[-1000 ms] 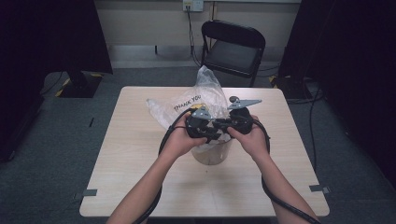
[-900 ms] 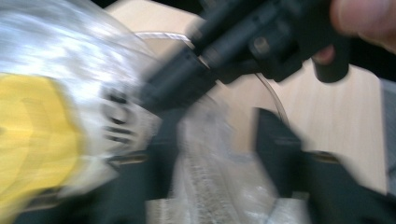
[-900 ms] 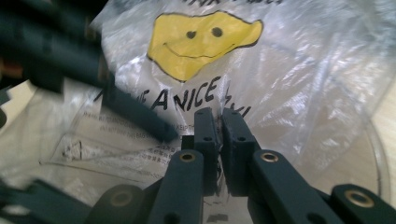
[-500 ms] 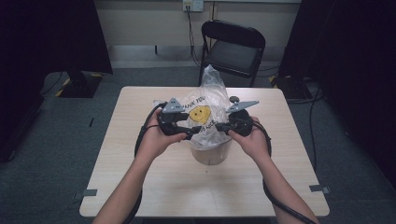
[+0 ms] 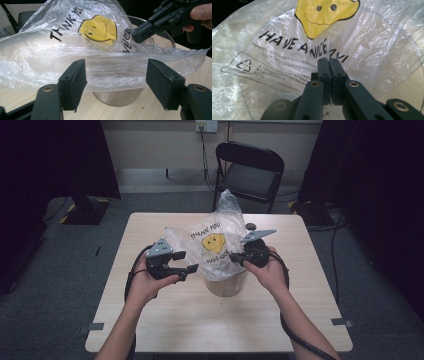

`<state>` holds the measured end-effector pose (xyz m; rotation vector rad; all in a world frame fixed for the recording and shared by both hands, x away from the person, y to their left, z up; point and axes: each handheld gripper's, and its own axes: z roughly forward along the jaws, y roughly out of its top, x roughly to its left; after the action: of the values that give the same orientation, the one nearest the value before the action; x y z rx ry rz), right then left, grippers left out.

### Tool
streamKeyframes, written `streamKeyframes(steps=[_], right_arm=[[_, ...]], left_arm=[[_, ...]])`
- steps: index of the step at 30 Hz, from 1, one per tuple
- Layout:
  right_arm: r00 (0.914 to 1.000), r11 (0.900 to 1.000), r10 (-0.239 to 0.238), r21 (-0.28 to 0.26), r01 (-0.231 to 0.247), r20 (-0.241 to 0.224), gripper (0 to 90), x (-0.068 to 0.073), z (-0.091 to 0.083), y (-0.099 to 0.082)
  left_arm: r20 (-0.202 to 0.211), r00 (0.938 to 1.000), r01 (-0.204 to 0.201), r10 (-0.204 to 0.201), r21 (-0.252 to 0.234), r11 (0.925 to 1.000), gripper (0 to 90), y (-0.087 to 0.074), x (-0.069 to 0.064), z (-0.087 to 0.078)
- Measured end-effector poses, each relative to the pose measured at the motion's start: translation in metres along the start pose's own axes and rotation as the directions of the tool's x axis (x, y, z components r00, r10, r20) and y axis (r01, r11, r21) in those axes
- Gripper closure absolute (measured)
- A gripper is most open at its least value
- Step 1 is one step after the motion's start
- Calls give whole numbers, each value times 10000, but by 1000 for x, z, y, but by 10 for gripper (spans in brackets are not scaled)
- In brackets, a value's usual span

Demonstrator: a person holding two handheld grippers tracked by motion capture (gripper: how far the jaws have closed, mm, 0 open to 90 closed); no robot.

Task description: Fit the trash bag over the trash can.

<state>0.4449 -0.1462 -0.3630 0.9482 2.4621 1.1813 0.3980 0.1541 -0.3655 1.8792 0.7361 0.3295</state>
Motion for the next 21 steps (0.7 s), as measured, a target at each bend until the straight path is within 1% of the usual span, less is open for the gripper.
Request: streamKeyframes(steps=[2, 4, 5, 6, 7, 8, 10, 11, 12, 13, 14, 15, 16, 18, 19, 20, 21], right_arm=[[10000, 9999, 88, -61, -88, -33, 887, -1, 0, -1], [9999, 9999, 138, -100, -138, -55, 884, -2, 0, -1], [9999, 9998, 147, -110, -147, -42, 883, -2, 0, -1], [9998, 9998, 164, -150, -165, -55, 882, -2, 0, -1], [9998, 9996, 200, -186, -201, -92, 879, -2, -1, -1], [9996, 9995, 232, -223, -235, -130, 878, -2, -1, -1], [9996, 9994, 237, -245, -241, -170, 877, -1, -2, 0], [9997, 9994, 220, -246, -223, -128, 876, -1, -2, 0], [9997, 9995, 208, -251, -212, -141, 876, -2, -2, 0], [9995, 9993, 238, -281, -243, -182, 876, -2, -2, -1], [9993, 9991, 292, -287, -299, -221, 876, -2, -2, -1], [9993, 9991, 306, -303, -313, -220, 876, -2, -2, -2], [9992, 9990, 309, -322, -317, -261, 877, -2, -2, -2], [9992, 9990, 295, -315, -304, -273, 880, -3, -2, -3], [9992, 9990, 297, -314, -306, -270, 881, -3, -2, -3], [9991, 9991, 311, -283, -319, -275, 881, -3, -2, -4], [9991, 9991, 312, -268, -320, -285, 880, -3, -2, -4]], left_arm=[[131, 9999, -22, 22, 43, 10000, 317, 0, -1, 6], [198, 9996, -195, 193, 139, 9997, 361, 2, -3, 14], [241, 9996, -159, 155, 149, 9998, 368, 3, -4, 18], [305, 9993, -207, 202, 148, 9997, 386, 4, -5, 22], [411, 9989, -221, 213, 191, 9996, 426, 5, -6, 27], [411, 9985, -378, 366, 288, 9989, 448, 7, -7, 32], [621, 9974, -385, 360, 392, 9985, 512, 13, -10, 37], [497, 9972, -574, 554, 391, 9976, 565, 16, -12, 40], [415, 9963, -779, 756, 576, 9953, 576, 19, -14, 42], [524, 9942, -974, 934, 790, 9921, 612, 24, -15, 42], [632, 9938, -962, 912, 821, 9920, 714, 26, -16, 43], [686, 9939, -924, 865, 883, 9918, 723, 29, -18, 44], [711, 9931, -1005, 933, 1050, 9894, 763, 32, -19, 45], [568, 9904, -1326, 1262, 1293, 9827, 825, 39, -22, 48], [564, 9908, -1295, 1230, 1320, 9827, 858, 43, -24, 49], [524, 9912, -1275, 1219, 1213, 9844, 878, 47, -26, 51], [387, 9906, -1348, 1311, 1191, 9837, 886, 52, -28, 52]])
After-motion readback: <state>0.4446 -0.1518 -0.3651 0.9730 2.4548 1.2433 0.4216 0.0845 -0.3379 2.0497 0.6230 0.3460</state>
